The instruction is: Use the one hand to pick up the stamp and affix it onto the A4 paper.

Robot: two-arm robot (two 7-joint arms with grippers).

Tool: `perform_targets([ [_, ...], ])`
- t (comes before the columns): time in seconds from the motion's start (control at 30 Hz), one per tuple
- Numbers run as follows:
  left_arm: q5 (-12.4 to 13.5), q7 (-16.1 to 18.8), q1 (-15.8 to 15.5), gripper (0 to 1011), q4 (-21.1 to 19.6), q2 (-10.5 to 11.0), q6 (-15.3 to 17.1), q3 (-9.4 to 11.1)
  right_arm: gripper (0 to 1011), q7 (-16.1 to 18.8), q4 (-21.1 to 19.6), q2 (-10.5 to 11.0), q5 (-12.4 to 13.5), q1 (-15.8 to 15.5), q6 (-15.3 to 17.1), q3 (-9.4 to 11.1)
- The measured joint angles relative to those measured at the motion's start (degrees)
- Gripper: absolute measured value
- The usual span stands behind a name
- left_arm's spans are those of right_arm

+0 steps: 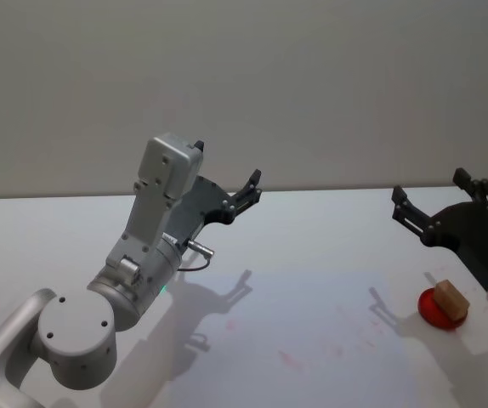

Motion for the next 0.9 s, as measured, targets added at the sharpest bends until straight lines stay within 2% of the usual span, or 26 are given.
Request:
perform_targets([
  [0.9, 0.0, 0.0, 0.0, 1001, 0.0, 0.0, 0.0, 0.0, 1001, 0.0, 0.0, 0.0, 0.0, 0.0, 0.0, 0.0],
])
